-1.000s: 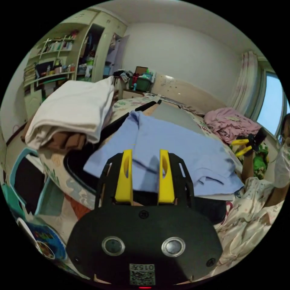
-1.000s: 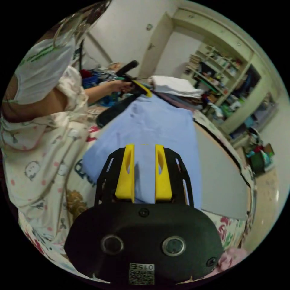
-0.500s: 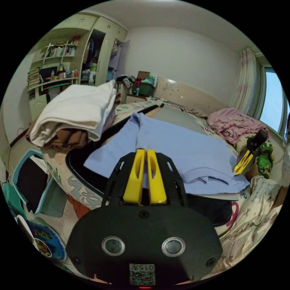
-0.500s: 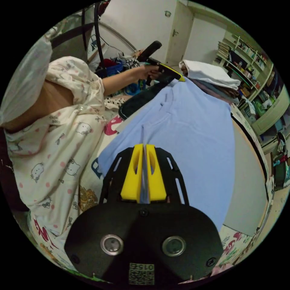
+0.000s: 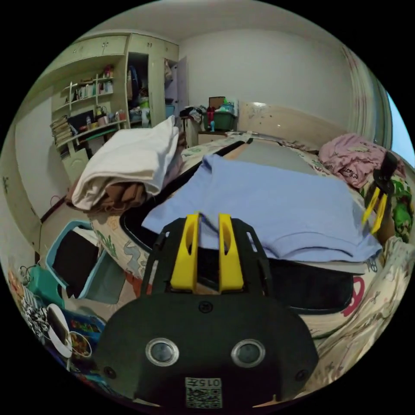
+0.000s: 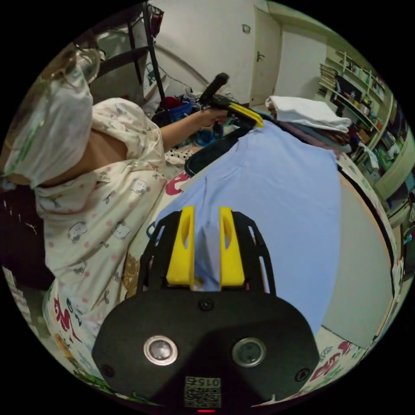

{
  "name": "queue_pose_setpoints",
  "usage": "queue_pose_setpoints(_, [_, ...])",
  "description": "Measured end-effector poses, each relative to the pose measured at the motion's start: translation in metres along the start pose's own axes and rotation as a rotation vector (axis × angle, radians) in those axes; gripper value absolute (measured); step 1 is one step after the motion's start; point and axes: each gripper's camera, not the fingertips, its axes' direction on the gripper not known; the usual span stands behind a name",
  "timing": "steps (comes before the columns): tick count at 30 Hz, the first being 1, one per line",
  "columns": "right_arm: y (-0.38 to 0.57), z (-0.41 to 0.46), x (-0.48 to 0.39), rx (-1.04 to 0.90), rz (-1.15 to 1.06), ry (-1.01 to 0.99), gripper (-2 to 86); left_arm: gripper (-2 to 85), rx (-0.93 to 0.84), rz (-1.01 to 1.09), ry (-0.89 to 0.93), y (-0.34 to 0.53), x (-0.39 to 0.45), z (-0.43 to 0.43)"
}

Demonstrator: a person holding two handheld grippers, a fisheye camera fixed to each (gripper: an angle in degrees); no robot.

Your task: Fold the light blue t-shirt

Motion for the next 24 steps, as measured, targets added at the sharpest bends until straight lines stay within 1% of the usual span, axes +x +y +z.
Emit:
queue_pose_setpoints(1, [0.009, -0.02, 0.007, 0.03, 0.022, 0.038, 9.0, 8.0, 0.031, 0.03, 0.014, -0.002, 0.007, -0.008])
queue_pose_setpoints(3, [0.025, -0.048, 0.018, 0.065, 0.065, 0.11, 9.5, 8.8, 0.153, 0.223, 0.121, -0.01, 0.05, -0.038])
queue_pose_setpoints(4, [0.037, -0.062, 0.024, 0.072, 0.104, 0.155, 9.9, 8.9, 0.176, 0.285, 0.158, -0.012, 0.063, -0.043])
queue_pose_setpoints(5, [0.05, -0.073, 0.029, 0.052, 0.142, 0.187, 10.6, 9.2, 0.204, 0.402, 0.253, -0.015, 0.093, -0.049])
queue_pose_setpoints(6, [0.057, -0.077, 0.031, 0.034, 0.156, 0.199, 10.9, 10.2, 0.211, 0.483, 0.393, -0.017, 0.122, -0.048])
queue_pose_setpoints(7, [0.073, -0.083, 0.031, 0.008, 0.174, 0.212, 11.0, 10.7, 0.212, 0.502, 0.478, -0.018, 0.135, -0.046])
queue_pose_setpoints(8, [0.09, -0.087, 0.031, -0.005, 0.193, 0.219, 11.1, 11.7, 0.188, 0.563, 0.623, -0.018, 0.162, -0.041])
queue_pose_setpoints(9, [0.098, -0.088, 0.032, -0.005, 0.207, 0.223, 11.1, 12.3, 0.165, 0.611, 0.698, -0.018, 0.186, -0.036])
queue_pose_setpoints(11, [0.127, -0.09, 0.053, 0.036, 0.343, 0.269, 11.2, 12.6, 0.147, 0.648, 0.768, -0.017, 0.212, -0.026])
queue_pose_setpoints(13, [0.137, -0.085, 0.082, 0.072, 0.461, 0.261, 12.0, 12.6, 0.075, 0.699, 0.782, -0.018, 0.234, -0.013])
queue_pose_setpoints(14, [0.137, -0.074, 0.102, 0.068, 0.523, 0.225, 13.2, 12.6, 0.03, 0.737, 0.752, -0.016, 0.247, -0.004])
queue_pose_setpoints(16, [0.13, -0.05, 0.125, 0.028, 0.57, 0.189, 14.9, 12.6, -0.03, 0.783, 0.7, -0.012, 0.263, 0.007])
queue_pose_setpoints(18, [0.115, -0.02, 0.136, -0.017, 0.56, 0.223, 15.4, 12.5, -0.09, 0.834, 0.71, -0.005, 0.277, 0.018])
queue_pose_setpoints(20, [0.093, 0.018, 0.144, -0.064, 0.542, 0.326, 13.9, 12.0, -0.133, 0.861, 0.65, -0.001, 0.288, 0.027])
queue_pose_setpoints(22, [0.079, 0.039, 0.151, -0.095, 0.556, 0.354, 12.5, 10.2, -0.139, 0.869, 0.629, -0.002, 0.291, 0.031])
queue_pose_setpoints(24, [0.069, 0.047, 0.153, -0.077, 0.579, 0.38, 8.3, 6.1, -0.148, 0.815, 0.605, -0.006, 0.285, 0.041])
